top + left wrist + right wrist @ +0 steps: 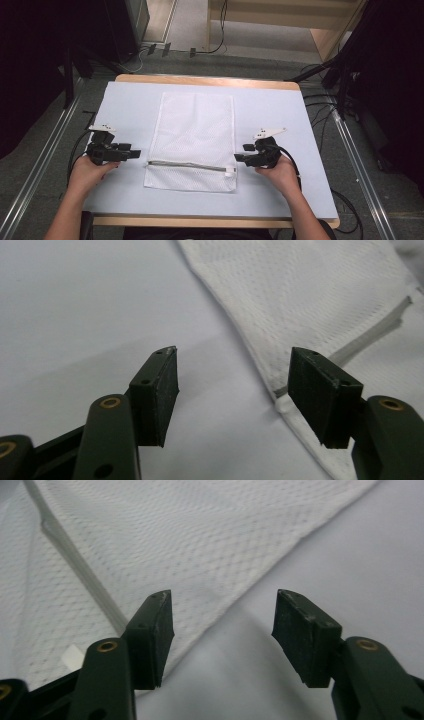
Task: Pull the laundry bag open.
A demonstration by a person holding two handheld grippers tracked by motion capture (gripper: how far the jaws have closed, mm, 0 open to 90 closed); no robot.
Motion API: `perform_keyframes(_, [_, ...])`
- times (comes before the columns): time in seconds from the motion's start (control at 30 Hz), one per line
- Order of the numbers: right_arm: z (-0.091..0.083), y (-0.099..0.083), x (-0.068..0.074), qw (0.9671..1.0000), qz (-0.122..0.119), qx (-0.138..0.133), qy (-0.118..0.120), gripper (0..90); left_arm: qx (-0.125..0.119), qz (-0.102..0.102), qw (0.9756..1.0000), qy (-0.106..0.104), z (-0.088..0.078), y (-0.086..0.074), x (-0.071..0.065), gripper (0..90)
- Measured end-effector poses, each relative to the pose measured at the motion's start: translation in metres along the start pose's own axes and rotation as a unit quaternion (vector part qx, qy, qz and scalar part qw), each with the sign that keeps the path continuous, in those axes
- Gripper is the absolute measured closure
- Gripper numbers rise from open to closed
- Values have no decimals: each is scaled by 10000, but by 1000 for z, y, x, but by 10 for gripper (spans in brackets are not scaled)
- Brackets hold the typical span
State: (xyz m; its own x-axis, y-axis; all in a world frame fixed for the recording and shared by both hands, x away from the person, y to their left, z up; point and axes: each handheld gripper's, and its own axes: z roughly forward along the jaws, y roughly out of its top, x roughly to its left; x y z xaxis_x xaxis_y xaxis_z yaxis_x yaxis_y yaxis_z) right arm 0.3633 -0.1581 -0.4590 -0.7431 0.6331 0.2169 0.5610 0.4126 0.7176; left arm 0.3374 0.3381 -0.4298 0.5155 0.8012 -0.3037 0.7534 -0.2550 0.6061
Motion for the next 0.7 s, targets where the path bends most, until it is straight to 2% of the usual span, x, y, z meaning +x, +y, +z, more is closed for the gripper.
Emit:
perform_keyframes(0.07, [-2,-2,-4,9999,95,-32,-111,382,-10,7,10000,98,1,0,2,359])
perform_keyframes(0.27, [-7,-9,-16,9984,378,-51,-427,344,-23,16,9998,207,3,2,8,318])
perform_keyframes(0.53, [-10,-16,-20,9974,442,-17,-573,316,-64,135,9994,321,6,5,10,288])
perform_keyframes(0.7, [-9,-19,-22,9972,374,-10,-647,285,-61,239,9986,467,9,7,11,282])
